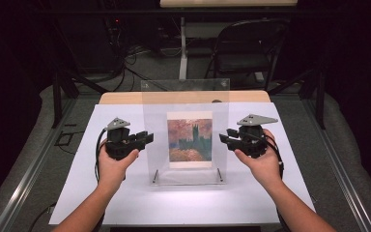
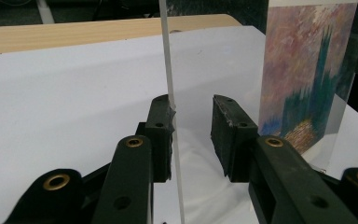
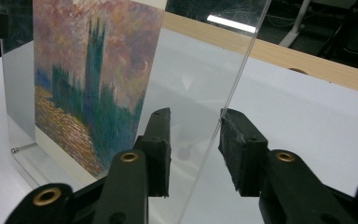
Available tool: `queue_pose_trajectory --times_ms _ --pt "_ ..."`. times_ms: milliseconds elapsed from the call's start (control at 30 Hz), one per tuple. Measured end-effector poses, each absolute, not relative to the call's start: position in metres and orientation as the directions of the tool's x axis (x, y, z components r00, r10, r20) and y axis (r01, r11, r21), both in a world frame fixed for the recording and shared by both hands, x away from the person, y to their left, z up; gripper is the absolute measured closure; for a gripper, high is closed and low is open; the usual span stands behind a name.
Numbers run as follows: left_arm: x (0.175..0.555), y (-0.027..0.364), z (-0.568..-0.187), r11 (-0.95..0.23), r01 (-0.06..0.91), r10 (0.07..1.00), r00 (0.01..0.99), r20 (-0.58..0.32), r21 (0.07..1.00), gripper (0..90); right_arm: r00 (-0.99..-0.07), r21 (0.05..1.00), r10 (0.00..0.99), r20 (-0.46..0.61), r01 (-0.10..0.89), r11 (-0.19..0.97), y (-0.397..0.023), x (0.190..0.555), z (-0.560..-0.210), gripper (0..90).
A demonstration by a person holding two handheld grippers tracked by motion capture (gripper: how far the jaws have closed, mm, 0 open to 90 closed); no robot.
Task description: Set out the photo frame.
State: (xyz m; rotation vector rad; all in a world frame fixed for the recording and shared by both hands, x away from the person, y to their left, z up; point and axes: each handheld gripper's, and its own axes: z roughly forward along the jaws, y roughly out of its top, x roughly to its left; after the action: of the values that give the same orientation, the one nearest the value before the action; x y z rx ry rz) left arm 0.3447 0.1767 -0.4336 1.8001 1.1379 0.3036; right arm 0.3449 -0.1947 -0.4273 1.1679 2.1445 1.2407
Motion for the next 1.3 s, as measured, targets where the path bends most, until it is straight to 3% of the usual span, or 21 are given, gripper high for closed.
queue_pose_trajectory --times_ms 333,1300 --pt "0.332 0.179 -0.434 -0.108 0.556 0.790 0.552 -0.269 0.824 70.5 -0.573 0.856 0.818 0.037 0.441 0.271 -0.197 0.332 -0.427 72.1" --pt "0.291 0.185 -0.443 -0.117 0.493 0.754 0.609 -0.246 0.862 68.7 -0.604 0.894 0.789 0.110 0.407 0.186 -0.208 0.290 -0.438 74.3"
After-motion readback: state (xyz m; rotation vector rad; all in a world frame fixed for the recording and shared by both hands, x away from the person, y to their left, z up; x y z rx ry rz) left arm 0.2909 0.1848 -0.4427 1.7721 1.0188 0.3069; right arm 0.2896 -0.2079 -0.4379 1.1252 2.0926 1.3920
